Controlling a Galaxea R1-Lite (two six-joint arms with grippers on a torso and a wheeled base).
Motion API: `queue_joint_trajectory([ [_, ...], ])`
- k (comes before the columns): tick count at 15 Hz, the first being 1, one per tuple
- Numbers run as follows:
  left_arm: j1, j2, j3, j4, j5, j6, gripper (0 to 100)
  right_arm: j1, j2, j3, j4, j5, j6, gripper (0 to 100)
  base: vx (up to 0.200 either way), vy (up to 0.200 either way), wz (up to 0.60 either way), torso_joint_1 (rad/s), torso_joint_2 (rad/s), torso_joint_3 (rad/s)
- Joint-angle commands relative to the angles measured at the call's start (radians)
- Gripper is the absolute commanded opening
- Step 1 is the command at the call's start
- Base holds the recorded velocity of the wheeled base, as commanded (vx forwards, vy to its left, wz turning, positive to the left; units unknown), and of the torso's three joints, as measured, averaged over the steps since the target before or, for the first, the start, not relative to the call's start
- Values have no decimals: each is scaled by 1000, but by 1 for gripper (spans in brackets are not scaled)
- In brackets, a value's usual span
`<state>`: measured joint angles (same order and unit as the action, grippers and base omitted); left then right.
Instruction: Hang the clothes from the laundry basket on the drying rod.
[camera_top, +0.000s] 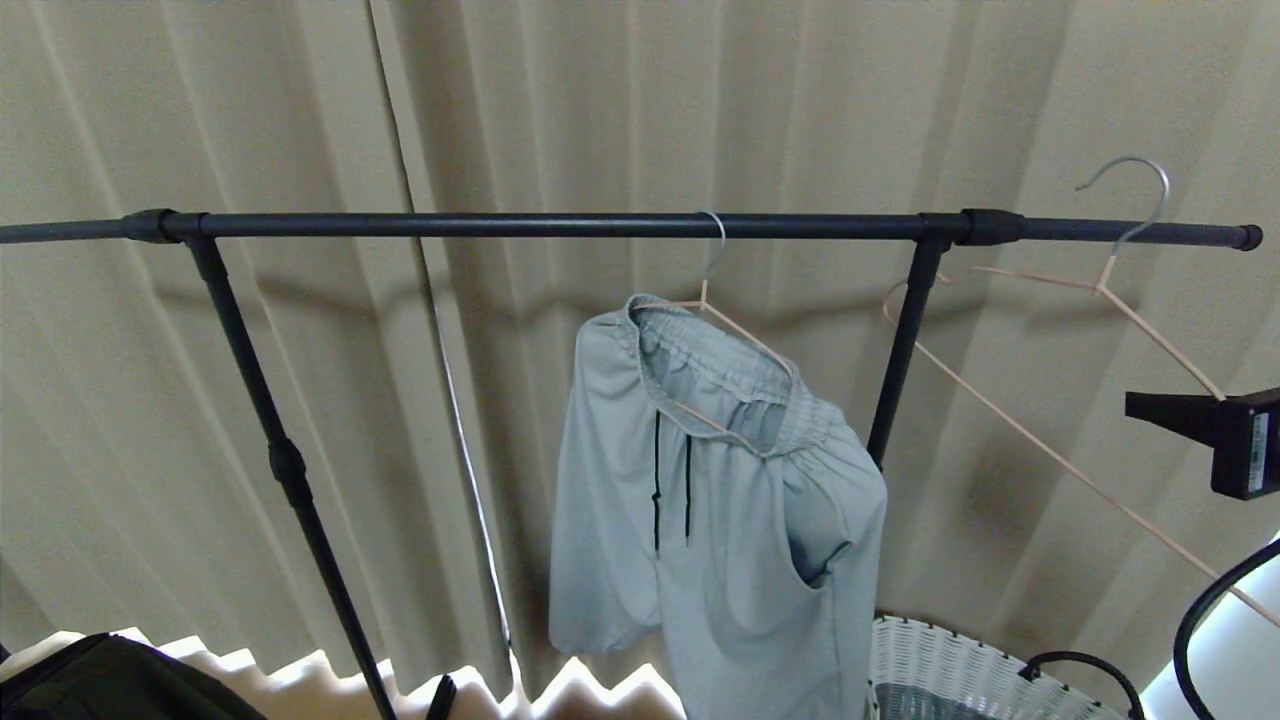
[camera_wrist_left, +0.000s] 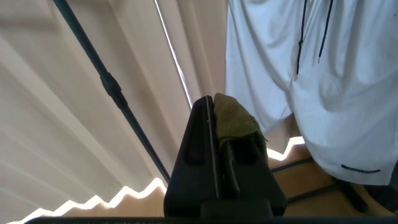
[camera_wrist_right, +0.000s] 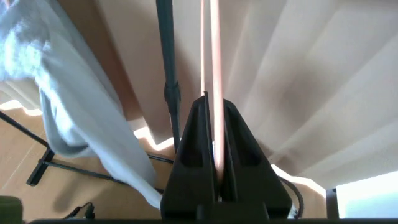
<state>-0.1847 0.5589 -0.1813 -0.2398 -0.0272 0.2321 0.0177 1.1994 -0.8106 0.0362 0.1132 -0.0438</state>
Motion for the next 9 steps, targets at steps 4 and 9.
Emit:
queue_joint_trajectory([
  [4,1,-1,-3,0,0,0,0,-1,-89,74,1,-1,-2,0,-200,0,0,5,4,-4],
  [9,1,-1,-1,0,0,0,0,-1,-119,136,-1,-1,-1,0,-200,0,0,0,0,3],
])
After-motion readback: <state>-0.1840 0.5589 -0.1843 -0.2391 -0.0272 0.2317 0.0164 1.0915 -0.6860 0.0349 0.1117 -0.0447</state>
